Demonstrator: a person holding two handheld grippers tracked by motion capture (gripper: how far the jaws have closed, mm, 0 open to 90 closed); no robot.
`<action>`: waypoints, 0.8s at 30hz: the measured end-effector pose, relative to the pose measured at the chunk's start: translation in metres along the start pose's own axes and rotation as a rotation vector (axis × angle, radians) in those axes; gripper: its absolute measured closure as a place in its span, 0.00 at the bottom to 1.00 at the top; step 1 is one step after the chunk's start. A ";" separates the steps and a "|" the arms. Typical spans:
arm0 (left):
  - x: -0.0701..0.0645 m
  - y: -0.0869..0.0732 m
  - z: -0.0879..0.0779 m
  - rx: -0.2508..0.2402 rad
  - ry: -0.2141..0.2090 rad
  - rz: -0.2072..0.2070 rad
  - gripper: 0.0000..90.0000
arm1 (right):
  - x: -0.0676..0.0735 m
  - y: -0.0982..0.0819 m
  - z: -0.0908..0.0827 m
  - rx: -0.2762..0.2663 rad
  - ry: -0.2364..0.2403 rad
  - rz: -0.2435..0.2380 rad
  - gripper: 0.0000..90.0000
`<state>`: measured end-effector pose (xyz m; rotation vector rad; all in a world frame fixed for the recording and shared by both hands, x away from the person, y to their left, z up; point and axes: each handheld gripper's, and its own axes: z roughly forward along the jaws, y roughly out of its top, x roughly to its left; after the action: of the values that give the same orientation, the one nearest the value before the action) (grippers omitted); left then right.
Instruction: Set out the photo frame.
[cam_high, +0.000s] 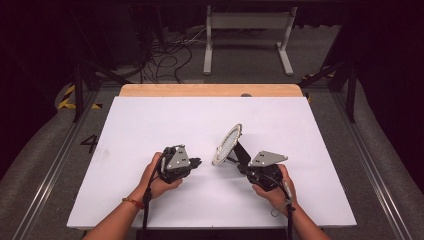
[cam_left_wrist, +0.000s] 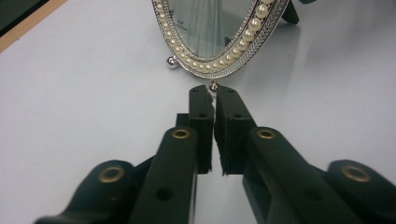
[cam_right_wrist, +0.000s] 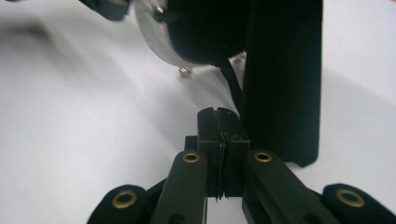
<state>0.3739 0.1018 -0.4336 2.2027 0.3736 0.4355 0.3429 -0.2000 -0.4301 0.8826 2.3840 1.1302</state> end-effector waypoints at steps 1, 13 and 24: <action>0.000 0.000 0.000 -0.001 0.003 0.001 0.98 | -0.002 -0.001 0.001 0.004 -0.008 0.006 0.99; 0.002 -0.008 -0.016 0.006 0.003 -0.025 0.97 | 0.002 -0.004 0.007 0.026 -0.011 -0.018 0.99; 0.007 -0.041 -0.044 0.031 0.042 -0.076 0.92 | -0.007 -0.008 0.013 0.070 -0.032 -0.007 1.00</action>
<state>0.3567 0.1595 -0.4388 2.2044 0.4886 0.4370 0.3522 -0.2011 -0.4440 0.9079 2.4119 1.0281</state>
